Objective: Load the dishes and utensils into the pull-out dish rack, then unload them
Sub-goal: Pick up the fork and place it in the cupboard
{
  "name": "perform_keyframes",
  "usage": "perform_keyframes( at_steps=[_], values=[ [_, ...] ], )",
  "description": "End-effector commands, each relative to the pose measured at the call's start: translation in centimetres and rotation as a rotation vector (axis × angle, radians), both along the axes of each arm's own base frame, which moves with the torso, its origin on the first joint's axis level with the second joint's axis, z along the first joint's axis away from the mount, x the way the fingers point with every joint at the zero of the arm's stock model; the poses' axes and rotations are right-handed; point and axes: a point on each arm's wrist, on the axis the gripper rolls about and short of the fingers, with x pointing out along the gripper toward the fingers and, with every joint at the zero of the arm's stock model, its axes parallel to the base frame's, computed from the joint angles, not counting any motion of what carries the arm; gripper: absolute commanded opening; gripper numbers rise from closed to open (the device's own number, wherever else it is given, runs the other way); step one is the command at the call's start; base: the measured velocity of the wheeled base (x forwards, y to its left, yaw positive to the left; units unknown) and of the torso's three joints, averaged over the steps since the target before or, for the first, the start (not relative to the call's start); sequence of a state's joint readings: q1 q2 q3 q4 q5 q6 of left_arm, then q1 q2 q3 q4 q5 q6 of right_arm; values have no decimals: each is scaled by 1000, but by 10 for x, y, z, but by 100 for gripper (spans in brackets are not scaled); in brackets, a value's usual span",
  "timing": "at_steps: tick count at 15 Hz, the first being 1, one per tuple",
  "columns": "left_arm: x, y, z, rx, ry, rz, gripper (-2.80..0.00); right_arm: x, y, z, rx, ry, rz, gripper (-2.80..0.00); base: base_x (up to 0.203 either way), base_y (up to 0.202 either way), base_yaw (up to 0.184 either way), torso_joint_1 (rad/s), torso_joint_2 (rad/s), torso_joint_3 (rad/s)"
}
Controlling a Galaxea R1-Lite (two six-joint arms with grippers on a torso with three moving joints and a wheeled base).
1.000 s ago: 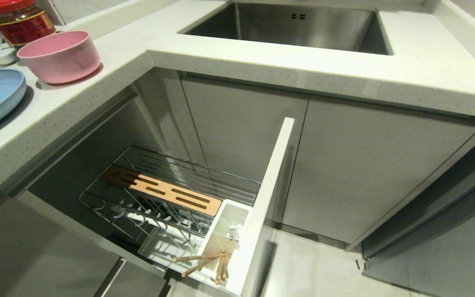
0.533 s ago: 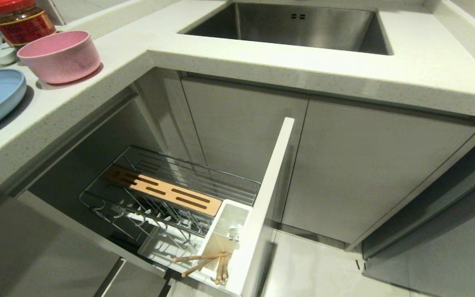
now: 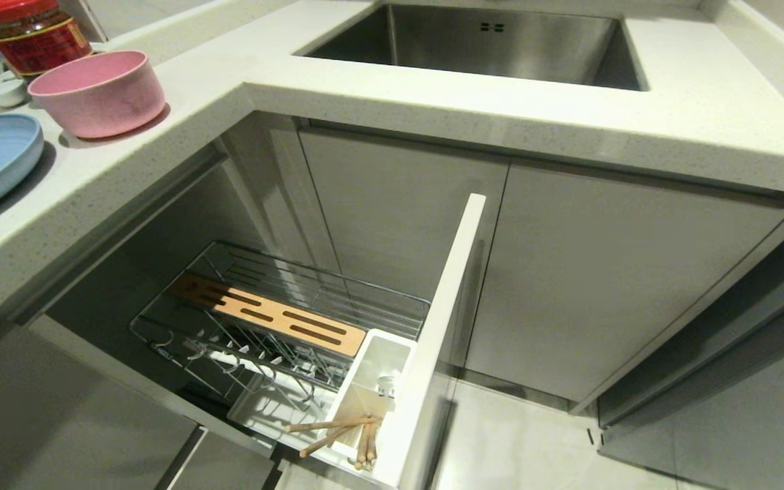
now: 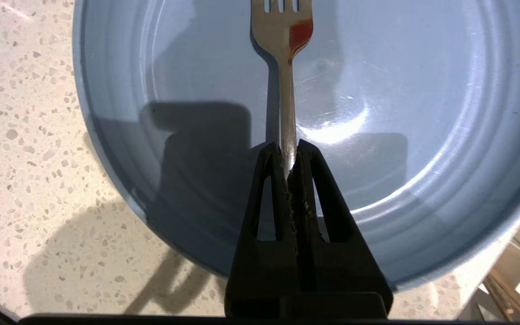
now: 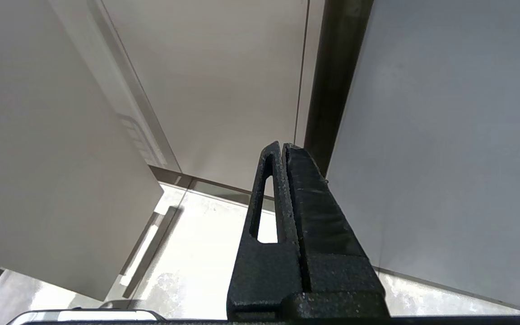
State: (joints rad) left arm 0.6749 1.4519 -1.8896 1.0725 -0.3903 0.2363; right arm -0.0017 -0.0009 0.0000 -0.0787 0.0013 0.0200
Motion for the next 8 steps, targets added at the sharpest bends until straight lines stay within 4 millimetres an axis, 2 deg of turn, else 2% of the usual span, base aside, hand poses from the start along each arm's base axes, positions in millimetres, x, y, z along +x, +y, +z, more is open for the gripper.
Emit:
perform_keyframes(
  at_steps=[1, 5, 8],
  values=[
    [-13, -11, 10, 11, -47, 5, -280, 2, 0, -7, 0, 24, 0, -280, 0, 0, 0, 0, 0, 0],
    [-36, -45, 32, -112, -220, 4, -280, 2, 0, -7, 0, 24, 0, -280, 0, 0, 0, 0, 0, 0],
    [-44, -73, 42, -265, -314, -115, -280, 2, 0, -7, 0, 26, 0, -280, 0, 0, 0, 0, 0, 0]
  ],
)
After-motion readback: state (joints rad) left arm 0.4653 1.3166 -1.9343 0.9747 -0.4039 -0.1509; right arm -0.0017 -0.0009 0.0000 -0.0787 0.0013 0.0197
